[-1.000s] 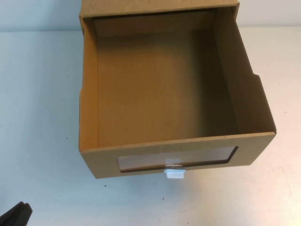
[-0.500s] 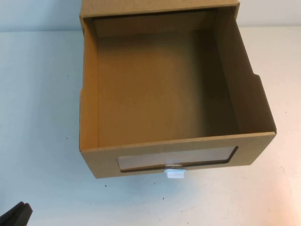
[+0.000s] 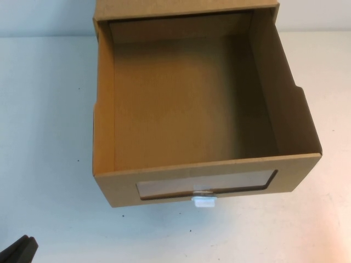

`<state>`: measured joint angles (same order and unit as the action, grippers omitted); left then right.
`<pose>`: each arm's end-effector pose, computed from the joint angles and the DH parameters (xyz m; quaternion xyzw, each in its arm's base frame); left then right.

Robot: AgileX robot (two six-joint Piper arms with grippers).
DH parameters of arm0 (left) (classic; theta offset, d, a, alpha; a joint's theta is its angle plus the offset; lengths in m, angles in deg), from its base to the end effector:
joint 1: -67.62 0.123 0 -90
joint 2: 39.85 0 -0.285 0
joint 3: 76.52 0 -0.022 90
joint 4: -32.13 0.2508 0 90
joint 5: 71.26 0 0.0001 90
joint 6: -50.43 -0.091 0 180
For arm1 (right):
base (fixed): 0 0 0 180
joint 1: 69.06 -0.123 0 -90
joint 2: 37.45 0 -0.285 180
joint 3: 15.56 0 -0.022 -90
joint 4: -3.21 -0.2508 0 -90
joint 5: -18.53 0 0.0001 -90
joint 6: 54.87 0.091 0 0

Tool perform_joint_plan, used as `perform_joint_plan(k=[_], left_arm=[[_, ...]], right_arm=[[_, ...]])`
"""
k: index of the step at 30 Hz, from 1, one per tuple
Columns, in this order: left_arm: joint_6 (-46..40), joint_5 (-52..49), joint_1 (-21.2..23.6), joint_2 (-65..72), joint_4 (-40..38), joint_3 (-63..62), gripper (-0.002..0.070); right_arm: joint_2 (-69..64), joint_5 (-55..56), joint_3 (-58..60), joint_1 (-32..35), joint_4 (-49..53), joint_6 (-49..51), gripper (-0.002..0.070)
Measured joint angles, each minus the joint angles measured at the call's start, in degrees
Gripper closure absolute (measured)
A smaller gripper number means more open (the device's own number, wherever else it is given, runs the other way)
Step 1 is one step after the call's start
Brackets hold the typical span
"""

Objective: Open the shoe box
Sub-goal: 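Pull the top drawer of the cardboard box fully open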

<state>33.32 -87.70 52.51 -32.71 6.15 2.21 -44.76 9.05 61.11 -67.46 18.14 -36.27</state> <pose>0.0496 -0.0251 0.1815 0.0876 0.7646 -0.1741 0.6143 0.0551 -0.0054 0.2024 0.0492 0.7246 -0.0018 0.6874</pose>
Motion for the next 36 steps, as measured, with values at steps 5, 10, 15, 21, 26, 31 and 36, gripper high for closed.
perform_joint_plan(k=[5,10,15,21,26,31,36], left_arm=[[0.0,0.0,0.0,0.0,0.0,0.0,0.0679],[0.0,0.0,0.0,0.0,0.0,0.0,0.0679],[0.0,0.0,0.0,0.0,0.0,0.0,0.0679],[0.0,0.0,0.0,0.0,0.0,0.0,0.0679],[0.0,0.0,0.0,0.0,0.0,0.0,0.0679],[0.0,0.0,0.0,0.0,0.0,0.0,0.0679],[0.0,0.0,0.0,0.0,0.0,0.0,0.0679]], right_arm=[[0.0,0.0,0.0,-3.2,0.0,0.0,0.0689],[0.0,0.0,0.0,-3.3,0.0,0.0,0.0689],[0.0,-0.1,0.0,-3.3,0.0,-0.1,0.0690],[0.0,-0.4,1.7,-3.3,-16.9,-17.7,0.0690],[0.0,-2.8,1.9,-3.3,-24.1,-25.8,0.0690],[0.0,-8.1,1.9,-3.3,-24.1,-26.6,0.0690],[0.0,-10.6,1.9,-3.3,-24.6,-26.8,0.0690]])
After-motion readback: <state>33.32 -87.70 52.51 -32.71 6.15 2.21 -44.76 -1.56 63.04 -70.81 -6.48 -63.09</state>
